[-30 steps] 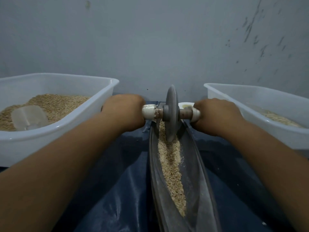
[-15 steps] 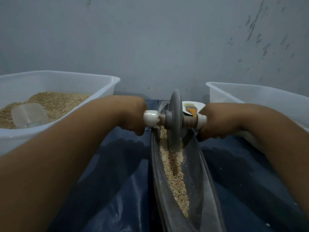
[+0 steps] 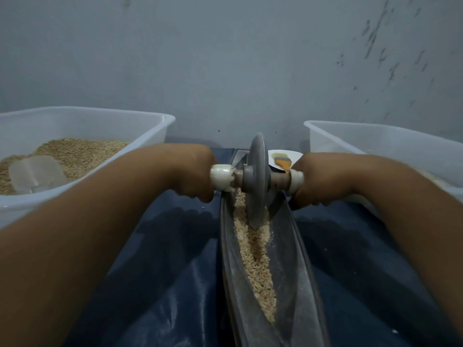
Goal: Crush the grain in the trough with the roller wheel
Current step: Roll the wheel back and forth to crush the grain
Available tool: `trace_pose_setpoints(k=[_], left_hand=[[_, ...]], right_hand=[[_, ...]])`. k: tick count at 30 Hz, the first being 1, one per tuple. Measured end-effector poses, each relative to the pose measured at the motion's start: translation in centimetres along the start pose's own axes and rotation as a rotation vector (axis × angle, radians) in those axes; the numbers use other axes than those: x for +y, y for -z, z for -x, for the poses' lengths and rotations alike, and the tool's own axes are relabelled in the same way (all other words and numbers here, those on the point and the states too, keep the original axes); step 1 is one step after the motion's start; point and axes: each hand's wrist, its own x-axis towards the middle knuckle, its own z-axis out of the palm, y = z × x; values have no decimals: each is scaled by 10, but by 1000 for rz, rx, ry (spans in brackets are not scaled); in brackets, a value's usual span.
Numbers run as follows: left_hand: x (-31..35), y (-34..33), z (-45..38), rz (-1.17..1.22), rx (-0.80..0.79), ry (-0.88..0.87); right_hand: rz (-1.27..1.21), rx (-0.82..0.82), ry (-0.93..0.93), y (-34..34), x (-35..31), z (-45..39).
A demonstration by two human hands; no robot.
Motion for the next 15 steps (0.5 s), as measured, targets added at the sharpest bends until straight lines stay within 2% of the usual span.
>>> trace_pose_setpoints(k=[4,5,6,7,10,11,12,13,15], left_hand=[[2,-12,-4,-97,392,5],[3,-12,-5,-94,426,10],[3,-11,-5,-85,392,14],[2,-8,-4,-68,307,10],[4,3,2,-6,-22,2],[4,5,4,3,-79,8],[4,5,4,-6,-81,3],[5,4,3,-29,-34,-12],[5,-3,1,-71,168,-20]], right_hand=[[238,560,22,-21,-2,-9],[255,627,14,-23,-2,-10],[257,609,19,-22,-2,-11],[239,509,35,-18,0,-11],[34,-1,41,-1,2,-3],[-15,-100,25,2,2,1],[-28,-109,27,2,2,2],[-12,-37,40,-1,2,1],[90,269,59,-12,-1,-3]])
